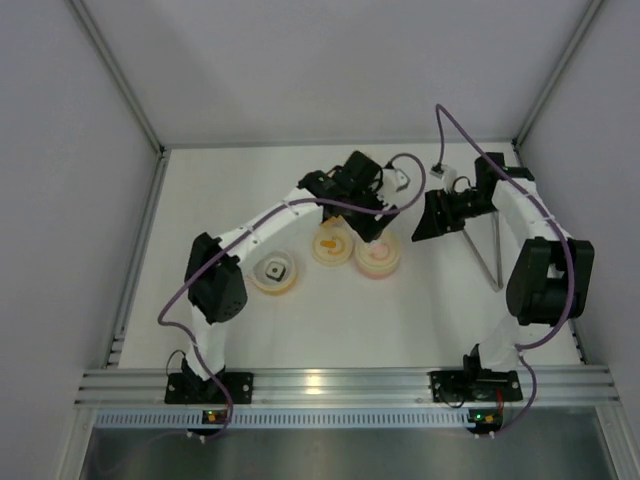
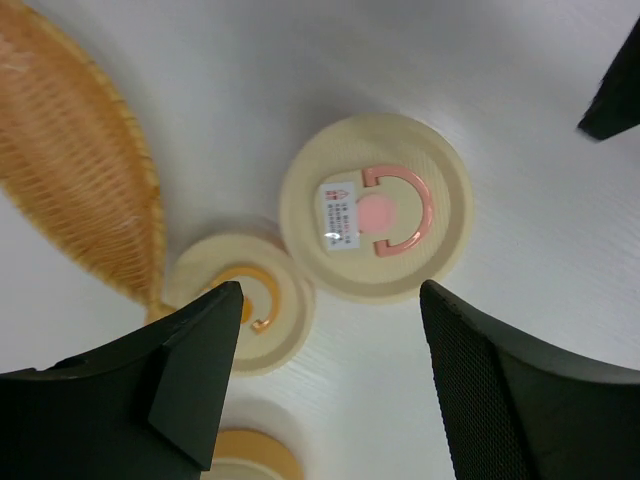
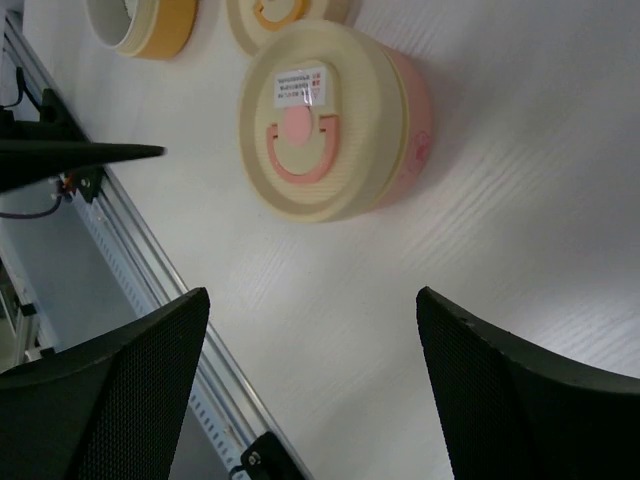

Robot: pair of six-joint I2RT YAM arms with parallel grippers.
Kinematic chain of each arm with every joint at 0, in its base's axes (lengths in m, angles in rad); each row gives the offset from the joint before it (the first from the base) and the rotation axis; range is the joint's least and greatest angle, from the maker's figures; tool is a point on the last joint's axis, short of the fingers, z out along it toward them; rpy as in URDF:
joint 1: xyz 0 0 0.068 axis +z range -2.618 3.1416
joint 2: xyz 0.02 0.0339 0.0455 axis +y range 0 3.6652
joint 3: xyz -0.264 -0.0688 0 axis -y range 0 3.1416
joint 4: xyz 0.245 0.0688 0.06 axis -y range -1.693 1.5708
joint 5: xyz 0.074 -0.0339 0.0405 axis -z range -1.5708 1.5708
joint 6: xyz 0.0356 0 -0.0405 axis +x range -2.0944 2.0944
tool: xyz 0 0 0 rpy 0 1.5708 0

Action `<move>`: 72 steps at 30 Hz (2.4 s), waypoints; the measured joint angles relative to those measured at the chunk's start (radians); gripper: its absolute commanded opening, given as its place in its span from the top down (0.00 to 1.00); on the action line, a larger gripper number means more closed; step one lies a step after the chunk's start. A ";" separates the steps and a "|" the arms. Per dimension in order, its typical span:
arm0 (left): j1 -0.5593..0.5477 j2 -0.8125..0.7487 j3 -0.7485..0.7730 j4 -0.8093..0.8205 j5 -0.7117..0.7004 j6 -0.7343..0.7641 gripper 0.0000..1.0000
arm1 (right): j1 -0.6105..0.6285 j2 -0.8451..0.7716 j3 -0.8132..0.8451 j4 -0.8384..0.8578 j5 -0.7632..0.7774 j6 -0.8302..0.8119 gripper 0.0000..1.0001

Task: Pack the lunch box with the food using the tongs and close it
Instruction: Adjust the box lid on the packing box, then move the packing box to the center of the board, then move the box lid to the center of the board.

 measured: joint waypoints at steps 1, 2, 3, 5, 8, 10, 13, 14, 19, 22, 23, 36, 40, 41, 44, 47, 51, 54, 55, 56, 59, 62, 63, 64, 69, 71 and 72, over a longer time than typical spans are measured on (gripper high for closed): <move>0.022 -0.027 0.014 -0.011 0.015 0.007 0.23 | 0.029 0.000 0.000 0.018 0.009 0.011 0.17; 0.048 -0.061 0.030 -0.022 0.035 0.015 0.23 | 0.064 0.000 0.000 0.039 0.021 0.026 0.16; 0.079 -0.097 0.039 -0.027 0.058 0.019 0.23 | 0.101 0.002 0.000 0.056 0.029 0.038 0.16; 0.136 -0.174 0.040 -0.045 0.107 0.021 0.23 | 0.164 0.018 0.004 0.083 0.045 0.060 0.16; 0.253 -0.269 0.003 -0.062 0.211 0.016 0.23 | 0.220 0.085 0.045 0.097 0.069 0.077 0.16; 0.338 -0.311 -0.042 -0.076 0.276 0.010 0.23 | 0.229 0.140 0.084 0.103 0.082 0.077 0.18; 0.432 -0.330 -0.110 -0.089 0.332 -0.006 0.23 | 0.229 0.212 0.142 0.109 0.109 0.068 0.19; 0.455 -0.330 -0.139 -0.091 0.346 -0.010 0.22 | 0.229 0.230 0.160 0.111 0.117 0.063 0.19; 0.486 -0.333 -0.217 -0.111 0.393 -0.019 0.22 | 0.230 0.294 0.237 0.115 0.144 0.047 0.25; 0.487 -0.344 -0.237 -0.111 0.413 -0.023 0.22 | 0.235 0.319 0.265 0.117 0.153 0.039 0.31; 0.487 -0.350 -0.244 -0.110 0.420 -0.024 0.22 | 0.238 0.330 0.274 0.119 0.154 0.035 0.32; 0.492 -0.365 -0.283 -0.099 0.452 0.006 0.27 | 0.298 0.405 0.279 0.095 0.125 -0.047 0.57; 0.472 -0.365 -0.355 -0.052 0.394 0.030 0.34 | 0.296 0.362 0.217 0.098 0.112 -0.079 0.64; 0.459 -0.365 -0.380 -0.038 0.364 0.040 0.36 | 0.296 0.351 0.197 0.094 0.107 -0.087 0.65; 0.389 -0.364 -0.441 0.001 0.267 0.051 0.41 | 0.297 0.316 0.123 0.091 0.111 -0.115 0.67; 0.315 -0.353 -0.467 0.032 0.188 0.047 0.43 | 0.298 0.277 0.048 0.087 0.093 -0.133 0.69; 0.232 -0.332 -0.488 0.099 0.078 0.033 0.42 | 0.298 0.210 -0.061 0.087 0.088 -0.148 0.70; 0.185 -0.309 -0.507 0.134 0.006 0.011 0.42 | 0.298 0.177 -0.119 0.084 0.081 -0.154 0.71; 0.174 -0.297 -0.507 0.140 -0.008 0.002 0.43 | 0.298 0.166 -0.132 0.084 0.078 -0.155 0.71; 0.164 -0.285 -0.507 0.149 -0.021 -0.008 0.43 | 0.298 0.158 -0.145 0.085 0.078 -0.156 0.71; 0.158 -0.246 -0.505 0.168 -0.050 -0.039 0.42 | 0.298 0.133 -0.183 0.085 0.074 -0.161 0.68; 0.160 -0.215 -0.501 0.179 -0.072 -0.063 0.42 | 0.298 0.112 -0.217 0.084 0.082 -0.174 0.52; 0.162 -0.203 -0.497 0.182 -0.082 -0.069 0.42 | 0.298 0.110 -0.226 0.084 0.087 -0.178 0.47; 0.162 -0.192 -0.492 0.183 -0.093 -0.077 0.42 | 0.298 0.109 -0.237 0.083 0.092 -0.180 0.41; 0.158 -0.148 -0.457 0.189 -0.129 -0.095 0.41 | 0.298 0.106 -0.261 0.083 0.112 -0.185 0.27; 0.151 -0.136 -0.439 0.191 -0.140 -0.100 0.41 | 0.298 0.100 -0.262 0.084 0.123 -0.185 0.23; 0.145 -0.129 -0.429 0.193 -0.147 -0.103 0.41 | 0.298 0.096 -0.262 0.085 0.130 -0.185 0.22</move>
